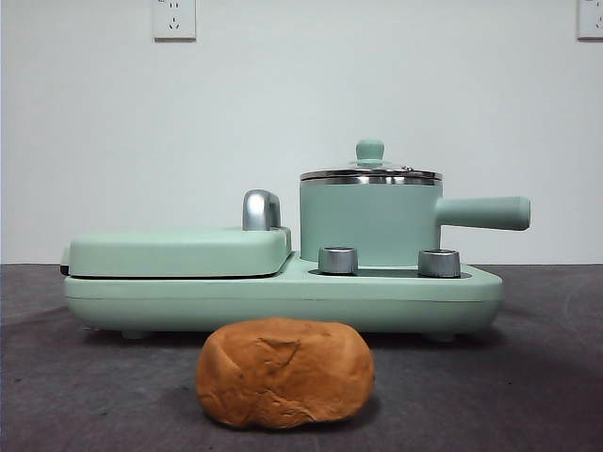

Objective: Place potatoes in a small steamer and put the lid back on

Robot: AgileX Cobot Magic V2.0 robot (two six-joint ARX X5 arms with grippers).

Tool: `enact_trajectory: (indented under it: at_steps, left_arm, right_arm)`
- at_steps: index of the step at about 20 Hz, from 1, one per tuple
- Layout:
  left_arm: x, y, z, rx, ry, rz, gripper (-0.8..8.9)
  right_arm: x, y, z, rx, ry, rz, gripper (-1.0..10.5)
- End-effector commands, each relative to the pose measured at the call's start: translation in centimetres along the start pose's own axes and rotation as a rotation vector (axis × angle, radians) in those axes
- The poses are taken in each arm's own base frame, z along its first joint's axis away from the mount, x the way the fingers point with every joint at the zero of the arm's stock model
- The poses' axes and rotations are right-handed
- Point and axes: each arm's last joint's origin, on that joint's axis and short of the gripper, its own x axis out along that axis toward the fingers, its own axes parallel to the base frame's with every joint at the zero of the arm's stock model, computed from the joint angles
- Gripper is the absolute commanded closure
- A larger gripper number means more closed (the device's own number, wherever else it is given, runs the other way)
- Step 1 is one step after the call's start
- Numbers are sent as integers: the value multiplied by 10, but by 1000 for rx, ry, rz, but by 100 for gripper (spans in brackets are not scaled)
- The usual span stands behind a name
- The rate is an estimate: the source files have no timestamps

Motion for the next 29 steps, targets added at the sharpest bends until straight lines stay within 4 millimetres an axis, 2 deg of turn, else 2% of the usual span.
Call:
enact_trajectory:
  at_steps: [1,4,7,11,17,23,29]
  left_arm:
    - [0,-4,5,-122,-88,-67,808]
    - [-2,-10,16,-124,-186,-138,808]
    - [-5,-18,28,-144,-231,-174,807]
    - [-8,-30,48,-215,-204,-165,805]
    - [-6,-57,90,-84,-83,-69,804]
    - [20,-83,121,88,150,-115,804]
    - [58,-97,126,240,428,-268,805]
  right_arm:
    - [-1,3,11,64,-114,43,919]
    - [-3,7,24,95,-233,85,919]
    - [-5,11,39,153,-265,104,935]
    - [-7,17,60,220,-175,79,935]
    - [-4,30,96,209,-8,115,935]
    - [12,41,121,89,194,204,935]
    - [33,49,132,-127,321,406,935]
